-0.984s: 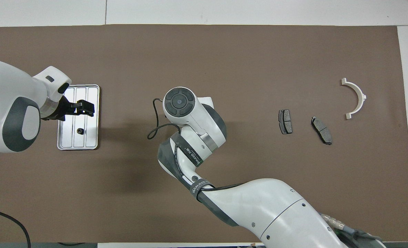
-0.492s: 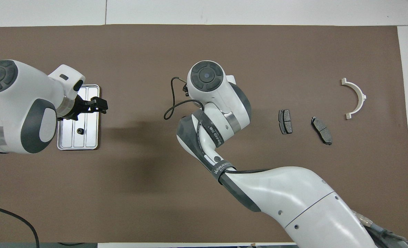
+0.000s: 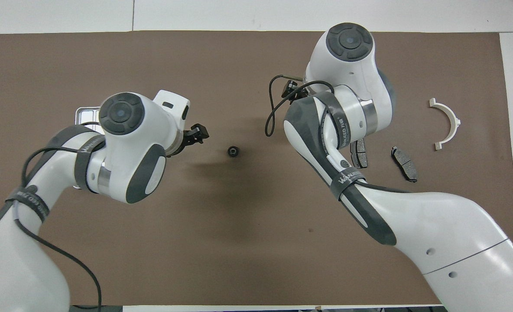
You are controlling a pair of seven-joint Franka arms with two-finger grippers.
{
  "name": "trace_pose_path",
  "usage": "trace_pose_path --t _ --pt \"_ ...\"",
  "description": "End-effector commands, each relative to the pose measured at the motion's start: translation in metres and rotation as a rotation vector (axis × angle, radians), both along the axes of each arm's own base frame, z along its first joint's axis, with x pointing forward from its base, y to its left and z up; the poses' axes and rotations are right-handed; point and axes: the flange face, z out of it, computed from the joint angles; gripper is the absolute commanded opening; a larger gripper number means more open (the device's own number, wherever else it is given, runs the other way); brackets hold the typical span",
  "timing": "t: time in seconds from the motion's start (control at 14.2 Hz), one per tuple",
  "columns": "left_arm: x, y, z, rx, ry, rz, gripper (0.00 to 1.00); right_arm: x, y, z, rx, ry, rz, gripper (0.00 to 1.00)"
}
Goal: Pick bearing gear from pile to tray
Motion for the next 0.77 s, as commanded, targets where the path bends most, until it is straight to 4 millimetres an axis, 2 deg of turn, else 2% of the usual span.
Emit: trace_pose_path --t 0.0,0.07,0.21,0.28,0.35,0.56,0.63,0.7 --pt "0.019 -0.061 -0.025 0.000 -0.002 0.067 1.00 0.006 -0.069 0.029 0.023 0.002 0.151 1.00" --pt "0.009 -0.082 -0.032 0.000 -0.003 0.060 1.00 0.005 -0.091 0.035 0.023 -0.001 0.213 1.00" --pt "0.002 -0.096 -0.039 -0.008 -0.012 0.050 0.96 -0.005 -0.138 0.055 0.021 -0.012 0.287 1.00" --pt "0.002 -0.096 -0.040 -0.008 -0.014 0.053 0.94 -0.012 -0.155 0.068 0.019 -0.023 0.312 1.00" --pt "0.000 -0.096 -0.044 -0.001 -0.011 0.050 0.93 -0.022 -0.164 0.078 0.018 -0.027 0.324 1.00" --pt "-0.005 -0.095 -0.056 0.009 -0.007 0.046 0.85 -0.066 -0.191 0.129 0.010 -0.058 0.292 1.00" --pt "-0.011 -0.108 -0.077 0.025 0.016 0.047 0.85 -0.083 -0.196 0.147 0.012 -0.035 0.285 1.00" --pt "-0.011 -0.110 -0.083 0.035 0.016 0.060 0.85 -0.096 -0.198 0.163 0.013 -0.012 0.285 1.00"
